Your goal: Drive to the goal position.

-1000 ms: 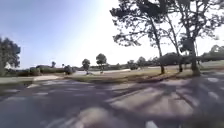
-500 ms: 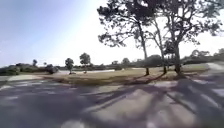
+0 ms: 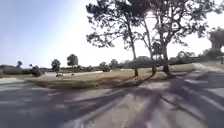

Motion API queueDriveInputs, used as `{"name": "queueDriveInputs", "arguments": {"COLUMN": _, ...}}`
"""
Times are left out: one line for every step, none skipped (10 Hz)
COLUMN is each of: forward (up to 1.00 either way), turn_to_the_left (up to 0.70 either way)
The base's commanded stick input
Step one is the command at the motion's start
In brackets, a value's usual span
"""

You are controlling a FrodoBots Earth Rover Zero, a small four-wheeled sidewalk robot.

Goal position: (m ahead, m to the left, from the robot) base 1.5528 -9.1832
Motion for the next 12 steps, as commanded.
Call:
{"name": "queueDriveInputs", "arguments": {"forward": 0.93, "turn_to_the_left": 0.0}}
{"name": "queueDriveInputs", "arguments": {"forward": 0.93, "turn_to_the_left": -0.02}}
{"name": "queueDriveInputs", "arguments": {"forward": 0.93, "turn_to_the_left": -0.25}}
{"name": "queueDriveInputs", "arguments": {"forward": 0.92, "turn_to_the_left": -0.33}}
{"name": "queueDriveInputs", "arguments": {"forward": 0.92, "turn_to_the_left": -0.37}}
{"name": "queueDriveInputs", "arguments": {"forward": 0.92, "turn_to_the_left": -0.37}}
{"name": "queueDriveInputs", "arguments": {"forward": 0.93, "turn_to_the_left": -0.37}}
{"name": "queueDriveInputs", "arguments": {"forward": 0.92, "turn_to_the_left": -0.36}}
{"name": "queueDriveInputs", "arguments": {"forward": 0.93, "turn_to_the_left": -0.37}}
{"name": "queueDriveInputs", "arguments": {"forward": 0.92, "turn_to_the_left": -0.36}}
{"name": "queueDriveInputs", "arguments": {"forward": 0.92, "turn_to_the_left": -0.36}}
{"name": "queueDriveInputs", "arguments": {"forward": 0.92, "turn_to_the_left": -0.36}}
